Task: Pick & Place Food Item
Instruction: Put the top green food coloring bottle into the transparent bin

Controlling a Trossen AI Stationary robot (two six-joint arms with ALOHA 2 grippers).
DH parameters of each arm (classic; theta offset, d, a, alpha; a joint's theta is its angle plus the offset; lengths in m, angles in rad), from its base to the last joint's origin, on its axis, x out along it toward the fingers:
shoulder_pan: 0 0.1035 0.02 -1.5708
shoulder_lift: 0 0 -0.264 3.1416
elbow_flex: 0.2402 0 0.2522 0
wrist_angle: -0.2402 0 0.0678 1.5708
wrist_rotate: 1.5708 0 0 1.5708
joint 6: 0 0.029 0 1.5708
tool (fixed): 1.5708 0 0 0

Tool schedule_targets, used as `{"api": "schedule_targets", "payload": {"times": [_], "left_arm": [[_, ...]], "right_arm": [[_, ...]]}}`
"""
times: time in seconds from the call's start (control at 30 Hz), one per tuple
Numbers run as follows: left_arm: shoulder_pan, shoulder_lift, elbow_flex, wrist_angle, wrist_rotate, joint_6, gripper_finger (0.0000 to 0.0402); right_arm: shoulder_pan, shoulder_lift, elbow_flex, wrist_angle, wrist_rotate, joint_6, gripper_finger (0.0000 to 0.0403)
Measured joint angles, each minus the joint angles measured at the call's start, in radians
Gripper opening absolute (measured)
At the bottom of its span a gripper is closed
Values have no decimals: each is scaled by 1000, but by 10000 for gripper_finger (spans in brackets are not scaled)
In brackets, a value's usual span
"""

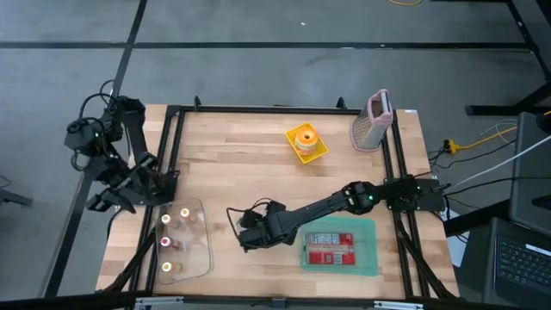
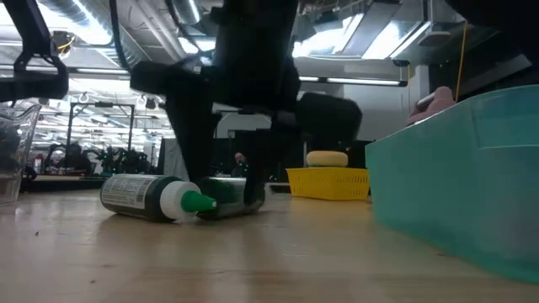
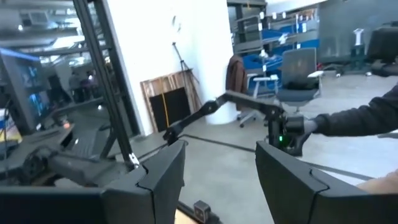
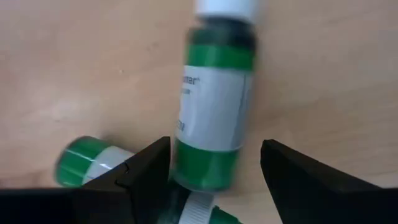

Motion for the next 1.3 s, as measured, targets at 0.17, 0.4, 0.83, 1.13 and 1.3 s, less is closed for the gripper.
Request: {"api": "schedule_targets", "payload": {"times": [0.17,0.4,0.83,1.13,1.3], "left_arm": [[-7,-50,17,-59,23,35,189],[-3,-100,77,-165,82,-3,191],[-3,-106,106,-315,132,-54,187],[-3,-79,86,-338,101,-72,182],[-3,11,36,-465,-50,-157,180]], "right_arm": [[-36,31,3,96,-49,15,245],[-70,31,2,84,-14,-1,244],[-79,43,4,43,-37,-10,125],[-55,43,3,2,-35,-94,124],[-37,40,1,13,19,-177,124]]}}
